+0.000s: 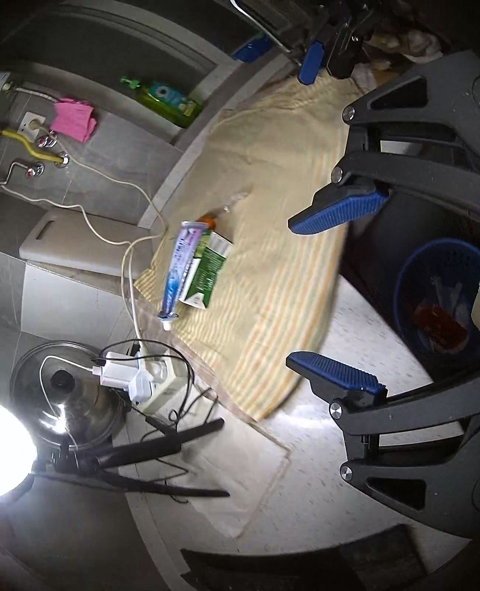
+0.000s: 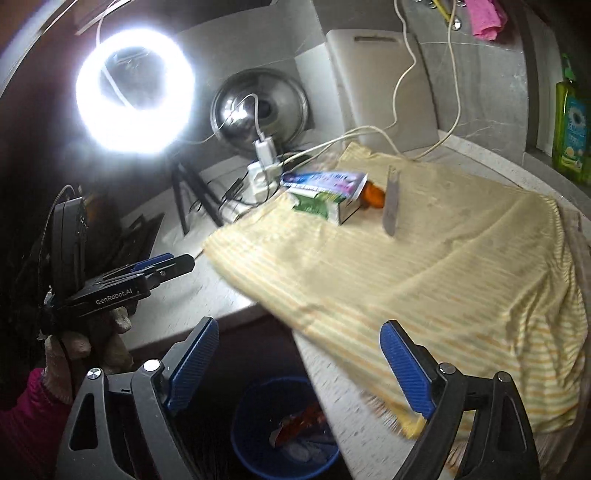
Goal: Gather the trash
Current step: 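Raise both tools back over the cloth toward the toothpaste tube, then grasp the Crest toothpaste tube with the left tool while the right tool grasps the clear strip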
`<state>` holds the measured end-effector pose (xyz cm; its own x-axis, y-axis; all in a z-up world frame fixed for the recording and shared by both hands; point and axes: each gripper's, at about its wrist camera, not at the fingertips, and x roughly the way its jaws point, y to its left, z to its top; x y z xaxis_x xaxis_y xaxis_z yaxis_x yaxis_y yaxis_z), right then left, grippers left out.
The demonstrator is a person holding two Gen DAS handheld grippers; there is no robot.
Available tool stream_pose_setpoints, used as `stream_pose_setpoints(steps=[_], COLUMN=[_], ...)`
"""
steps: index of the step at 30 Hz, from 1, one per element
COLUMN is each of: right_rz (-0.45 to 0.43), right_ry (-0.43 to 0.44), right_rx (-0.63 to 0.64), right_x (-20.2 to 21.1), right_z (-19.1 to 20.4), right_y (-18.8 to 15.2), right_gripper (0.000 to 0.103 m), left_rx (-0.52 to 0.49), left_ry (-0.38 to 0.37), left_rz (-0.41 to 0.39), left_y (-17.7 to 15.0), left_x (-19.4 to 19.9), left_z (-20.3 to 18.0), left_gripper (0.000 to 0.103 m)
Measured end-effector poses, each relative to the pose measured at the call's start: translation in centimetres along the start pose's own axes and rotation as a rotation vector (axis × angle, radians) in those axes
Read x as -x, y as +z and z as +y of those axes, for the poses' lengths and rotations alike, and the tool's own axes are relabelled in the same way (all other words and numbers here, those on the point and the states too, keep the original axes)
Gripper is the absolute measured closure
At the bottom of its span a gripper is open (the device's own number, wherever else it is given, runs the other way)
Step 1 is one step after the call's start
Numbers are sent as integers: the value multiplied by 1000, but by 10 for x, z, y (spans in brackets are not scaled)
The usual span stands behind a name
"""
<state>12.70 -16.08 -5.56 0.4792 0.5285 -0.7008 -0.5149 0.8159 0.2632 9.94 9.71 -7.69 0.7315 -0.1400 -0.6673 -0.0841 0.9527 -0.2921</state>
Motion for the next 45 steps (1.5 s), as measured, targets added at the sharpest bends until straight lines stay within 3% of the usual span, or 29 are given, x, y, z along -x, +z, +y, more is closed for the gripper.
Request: stream_pose_setpoints(steps=[8,18,26,33,45], right_rz=[11,86,160,209,306], right_ry=[-4,43,67,88,76], right_rx=[-76,-231,-306,-366,-469], right_x=[-29,-88,-137,-177,-249], right_z=[-35,-88,-124,-147,-170], right_y=[56,112,137,155,164], right_gripper=[11,12,18,23,43], left_rx=[126,252,399,459,507], left_ry=[-70,-83,-65,-60,-69], left_rz=[58,116,145,167,200], left_y=[54,103,120,129,138], left_x=[-45,-107,-149,-178,-218], left_z=[7,15,34,41,44], left_gripper=[35,35,35,35,35])
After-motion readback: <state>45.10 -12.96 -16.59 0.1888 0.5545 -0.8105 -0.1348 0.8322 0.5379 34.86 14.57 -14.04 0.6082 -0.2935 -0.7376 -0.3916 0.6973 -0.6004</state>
